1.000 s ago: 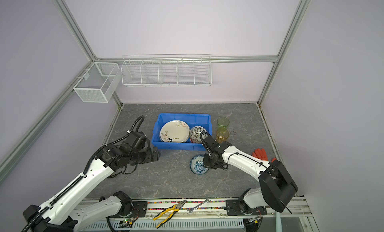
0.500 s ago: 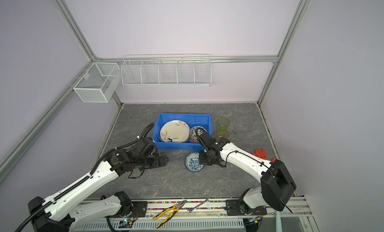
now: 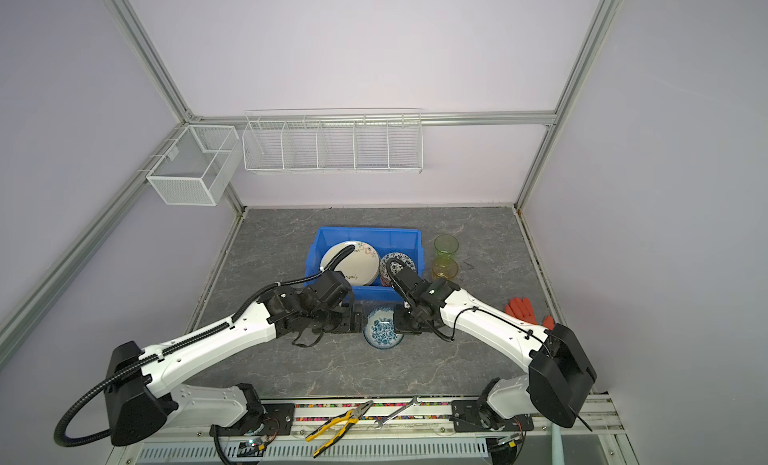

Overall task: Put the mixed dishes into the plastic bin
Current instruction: 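Tilt the blue-floral bowl up with the right gripper while the left approaches, then grip the blue-floral bowl rim with the left gripper beside the right gripper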

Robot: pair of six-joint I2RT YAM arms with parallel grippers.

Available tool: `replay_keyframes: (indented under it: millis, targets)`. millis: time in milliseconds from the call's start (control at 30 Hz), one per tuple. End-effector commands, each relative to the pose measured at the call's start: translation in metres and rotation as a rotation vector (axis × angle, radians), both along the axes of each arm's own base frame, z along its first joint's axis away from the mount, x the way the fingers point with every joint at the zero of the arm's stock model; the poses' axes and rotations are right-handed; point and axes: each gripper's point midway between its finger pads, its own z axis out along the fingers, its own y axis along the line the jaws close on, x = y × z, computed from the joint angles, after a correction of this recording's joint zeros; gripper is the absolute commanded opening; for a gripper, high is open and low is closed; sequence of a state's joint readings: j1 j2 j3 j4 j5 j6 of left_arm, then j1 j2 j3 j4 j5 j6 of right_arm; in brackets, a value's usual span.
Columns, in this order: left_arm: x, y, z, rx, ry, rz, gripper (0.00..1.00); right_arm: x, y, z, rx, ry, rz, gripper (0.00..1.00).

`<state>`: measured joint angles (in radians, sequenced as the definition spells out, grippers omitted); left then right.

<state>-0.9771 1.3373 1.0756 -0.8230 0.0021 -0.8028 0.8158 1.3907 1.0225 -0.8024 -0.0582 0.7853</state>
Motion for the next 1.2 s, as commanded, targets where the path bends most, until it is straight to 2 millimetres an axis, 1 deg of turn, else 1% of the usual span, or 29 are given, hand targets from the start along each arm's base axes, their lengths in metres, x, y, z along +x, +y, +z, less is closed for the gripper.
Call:
replay_keyframes:
  millis: [0,33,200,333,400,533,700,800,867,967,1100,1167]
  targets:
    - [0.005,-0.017,0.004,-0.01,-0.002,-0.034,0.83,0.001,0.012,0.024,0.066,-0.031,0.0,0.07]
    - [0.005,-0.018,0.002,-0.003,0.001,-0.04,0.81,0.001,0.012,0.026,0.065,-0.034,0.001,0.07]
    - [0.008,-0.024,-0.005,0.003,0.002,-0.055,0.62,0.001,0.013,0.033,0.072,-0.045,0.0,0.06]
    - [0.01,-0.029,-0.01,0.021,0.01,-0.076,0.51,0.002,0.013,0.039,0.086,-0.057,-0.011,0.06]
    - [0.011,-0.032,-0.012,0.027,0.013,-0.086,0.43,0.002,0.012,0.04,0.087,-0.061,-0.018,0.07]
    - [0.013,-0.036,-0.01,0.029,0.008,-0.104,0.25,0.0,0.011,0.04,0.081,-0.064,-0.026,0.06]
    - [0.015,-0.039,-0.012,0.047,0.009,-0.121,0.09,0.0,0.009,0.042,0.079,-0.07,-0.035,0.07]
    - [0.016,-0.041,-0.012,0.044,0.009,-0.127,0.01,-0.002,0.007,0.044,0.072,-0.073,-0.036,0.07]
    - [0.017,-0.043,-0.011,0.042,0.008,-0.133,0.0,-0.002,0.006,0.045,0.073,-0.077,-0.042,0.08]
    - [0.018,-0.046,-0.009,0.046,0.004,-0.148,0.0,-0.003,0.003,0.049,0.075,-0.091,-0.053,0.14]
    - [0.022,-0.048,-0.006,0.068,0.007,-0.159,0.0,-0.005,-0.005,0.055,0.07,-0.114,-0.068,0.28]
    - [0.025,-0.05,-0.005,0.075,0.004,-0.17,0.0,-0.006,-0.01,0.059,0.068,-0.126,-0.072,0.38]
